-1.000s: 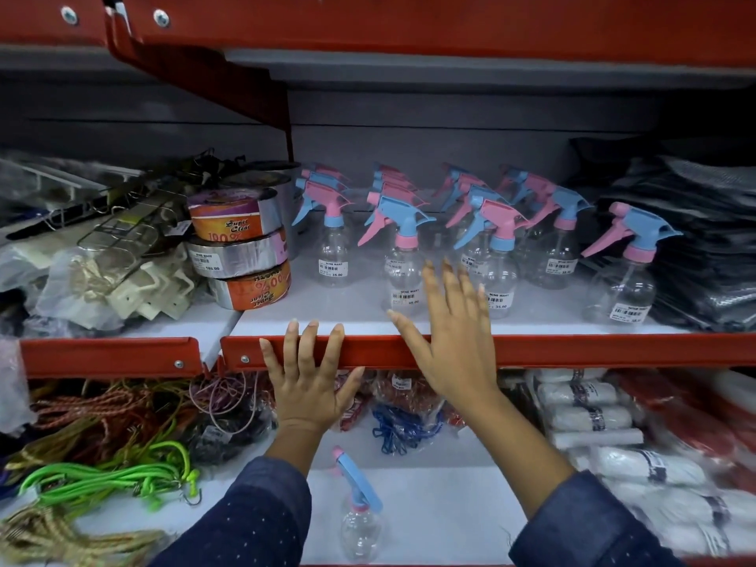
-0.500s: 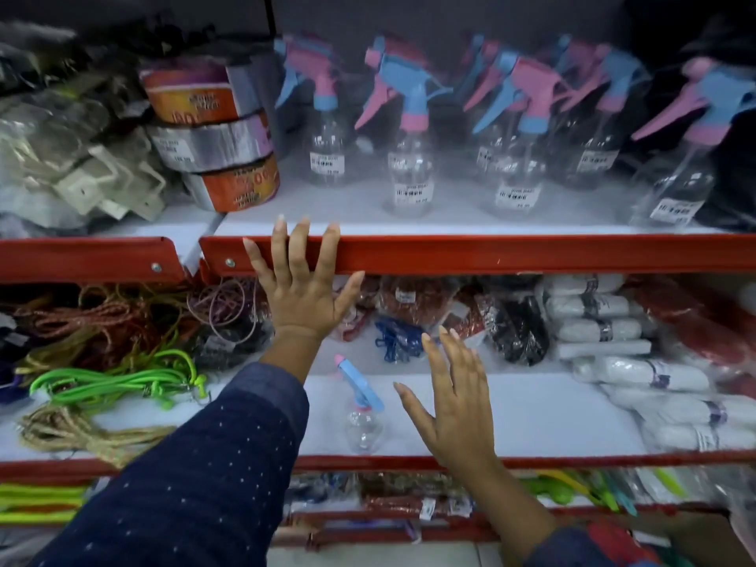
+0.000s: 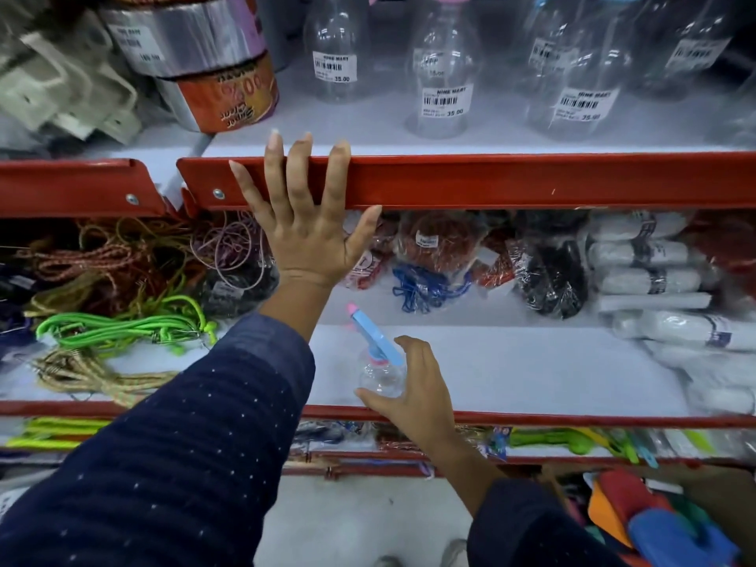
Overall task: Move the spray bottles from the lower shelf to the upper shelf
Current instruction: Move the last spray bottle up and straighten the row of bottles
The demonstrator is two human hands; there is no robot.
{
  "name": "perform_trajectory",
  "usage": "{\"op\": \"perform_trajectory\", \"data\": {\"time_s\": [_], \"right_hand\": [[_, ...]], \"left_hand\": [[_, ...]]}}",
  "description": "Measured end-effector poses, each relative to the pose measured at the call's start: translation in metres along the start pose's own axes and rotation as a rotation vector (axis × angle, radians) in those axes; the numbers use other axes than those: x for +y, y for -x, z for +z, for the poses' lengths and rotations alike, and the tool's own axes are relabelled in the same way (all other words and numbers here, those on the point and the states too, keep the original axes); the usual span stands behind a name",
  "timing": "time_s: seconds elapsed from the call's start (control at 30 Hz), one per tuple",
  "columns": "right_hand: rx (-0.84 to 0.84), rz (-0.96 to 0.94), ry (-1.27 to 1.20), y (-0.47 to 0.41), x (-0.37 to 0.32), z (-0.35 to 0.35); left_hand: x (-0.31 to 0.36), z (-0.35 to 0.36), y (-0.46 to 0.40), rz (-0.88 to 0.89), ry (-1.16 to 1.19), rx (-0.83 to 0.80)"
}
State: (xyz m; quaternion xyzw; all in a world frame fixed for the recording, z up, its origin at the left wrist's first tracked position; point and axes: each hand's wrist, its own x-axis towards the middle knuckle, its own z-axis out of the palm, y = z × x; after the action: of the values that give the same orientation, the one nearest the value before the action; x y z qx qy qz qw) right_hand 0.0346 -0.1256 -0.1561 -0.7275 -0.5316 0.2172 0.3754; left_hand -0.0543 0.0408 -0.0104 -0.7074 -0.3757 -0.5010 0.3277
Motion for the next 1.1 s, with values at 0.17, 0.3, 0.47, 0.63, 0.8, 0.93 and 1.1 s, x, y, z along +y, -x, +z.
{"op": "perform_trajectory", "data": {"time_s": [0.17,0.3,0.47,0.63,0.8,0.93,1.1], "right_hand": [[0.018,0.0,-0.033,0.0,-0.001,0.005],[0.065,-0.001,-0.053,0.007,0.0,-0.01],[0.12,-0.03,-0.085,0.019,-0.007,-0.045],[0.189,-0.1,-0.102,0.024,-0.024,-0.086],[0.281,-0.225,-0.088,0.02,-0.059,-0.125],[0.318,-0.32,-0.113,0.01,-0.098,-0.152],[0.346,-0.39,-0.178,-0.008,-0.149,-0.175]], "left_hand": [[0.0,0.0,0.0,-0.002,-0.005,-0.006],[0.001,-0.002,0.0,-0.004,0.001,-0.021],[0.001,-0.008,-0.001,-0.001,0.003,-0.059],[-0.001,-0.017,-0.002,0.01,0.022,-0.12],[-0.009,-0.031,-0.005,0.019,0.021,-0.163],[-0.027,-0.036,-0.01,-0.014,-0.011,-0.165],[-0.046,-0.044,-0.011,-0.054,0.011,-0.209]]}}
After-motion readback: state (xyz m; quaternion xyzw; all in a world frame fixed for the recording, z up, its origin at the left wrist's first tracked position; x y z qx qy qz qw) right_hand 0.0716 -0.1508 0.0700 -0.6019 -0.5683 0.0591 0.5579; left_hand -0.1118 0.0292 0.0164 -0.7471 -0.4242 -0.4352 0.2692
